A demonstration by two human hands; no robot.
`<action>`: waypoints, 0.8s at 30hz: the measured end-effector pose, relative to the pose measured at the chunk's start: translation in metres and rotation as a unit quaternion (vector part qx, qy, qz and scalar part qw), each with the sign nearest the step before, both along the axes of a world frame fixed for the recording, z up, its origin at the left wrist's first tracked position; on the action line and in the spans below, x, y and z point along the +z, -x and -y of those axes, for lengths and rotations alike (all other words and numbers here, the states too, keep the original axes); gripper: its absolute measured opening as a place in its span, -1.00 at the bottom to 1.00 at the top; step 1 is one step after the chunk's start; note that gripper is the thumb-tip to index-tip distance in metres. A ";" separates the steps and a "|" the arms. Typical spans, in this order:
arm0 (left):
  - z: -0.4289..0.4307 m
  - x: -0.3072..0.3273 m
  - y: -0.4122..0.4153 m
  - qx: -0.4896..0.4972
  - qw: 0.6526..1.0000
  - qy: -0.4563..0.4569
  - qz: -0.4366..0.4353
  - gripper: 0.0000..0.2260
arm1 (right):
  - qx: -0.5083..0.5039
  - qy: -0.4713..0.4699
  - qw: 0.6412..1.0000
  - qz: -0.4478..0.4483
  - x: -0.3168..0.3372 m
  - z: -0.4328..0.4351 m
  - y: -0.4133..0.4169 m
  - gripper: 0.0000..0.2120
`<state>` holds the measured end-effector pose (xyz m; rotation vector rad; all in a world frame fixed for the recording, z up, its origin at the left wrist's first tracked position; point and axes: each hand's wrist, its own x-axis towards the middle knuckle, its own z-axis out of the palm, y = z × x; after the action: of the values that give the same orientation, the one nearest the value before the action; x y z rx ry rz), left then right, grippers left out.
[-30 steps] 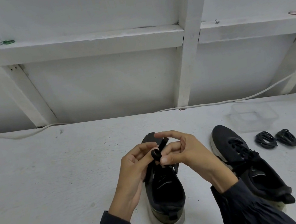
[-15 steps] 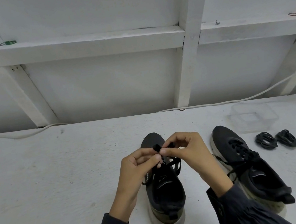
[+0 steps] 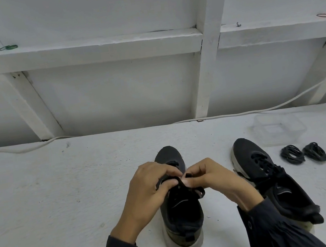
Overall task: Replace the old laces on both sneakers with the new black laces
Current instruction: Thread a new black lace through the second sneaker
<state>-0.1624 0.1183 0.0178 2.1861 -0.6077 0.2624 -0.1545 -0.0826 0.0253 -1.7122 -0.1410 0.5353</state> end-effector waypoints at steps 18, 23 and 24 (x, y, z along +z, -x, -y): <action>0.016 -0.011 0.016 -0.014 0.975 0.223 0.012 -0.79 | 0.040 -0.241 0.967 -0.070 -0.012 -0.001 0.000 -0.67; 0.012 -0.014 0.012 0.017 0.969 0.245 0.025 -0.88 | -0.009 -0.196 0.979 -0.047 -0.010 0.001 0.002 -0.81; 0.010 -0.014 0.011 0.030 0.968 0.248 0.017 -0.92 | -0.034 -0.184 0.982 -0.033 -0.009 0.001 0.003 -0.85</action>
<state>-0.1739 0.1087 0.0035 1.7187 -0.4360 0.4347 -0.1573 -0.0835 0.0166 -1.3333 -0.1251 0.4820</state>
